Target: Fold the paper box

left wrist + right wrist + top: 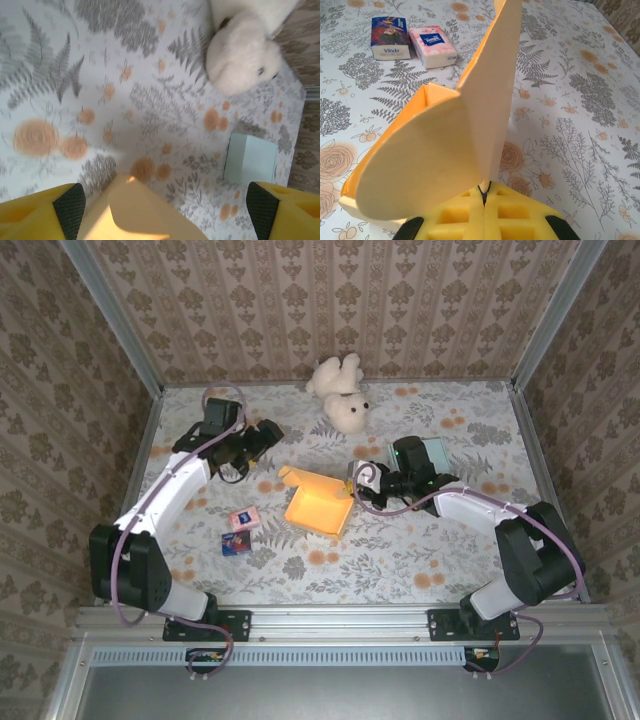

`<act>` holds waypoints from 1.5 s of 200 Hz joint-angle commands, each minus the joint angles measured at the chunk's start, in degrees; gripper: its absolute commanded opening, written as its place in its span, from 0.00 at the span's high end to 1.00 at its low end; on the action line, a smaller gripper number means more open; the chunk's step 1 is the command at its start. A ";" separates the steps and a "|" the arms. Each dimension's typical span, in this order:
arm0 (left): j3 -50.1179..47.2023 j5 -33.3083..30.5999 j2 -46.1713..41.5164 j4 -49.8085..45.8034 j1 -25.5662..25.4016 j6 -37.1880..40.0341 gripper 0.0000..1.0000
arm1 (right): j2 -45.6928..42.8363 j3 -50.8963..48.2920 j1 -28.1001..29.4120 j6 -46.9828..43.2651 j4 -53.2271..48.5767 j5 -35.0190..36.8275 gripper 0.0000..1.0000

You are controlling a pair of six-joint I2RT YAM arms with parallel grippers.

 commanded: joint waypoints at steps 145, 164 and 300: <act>5.31 0.86 14.34 -5.31 -11.34 -14.15 0.21 | -1.36 -0.56 -0.59 0.03 -0.23 -2.28 1.00; 4.91 0.54 13.85 -5.20 -12.51 -15.41 0.21 | -1.39 -0.64 -0.60 0.15 -0.23 -1.02 1.00; 2.39 -2.40 8.61 -12.13 -11.73 -17.00 0.09 | -1.74 -1.09 -0.60 0.24 0.29 -0.04 1.00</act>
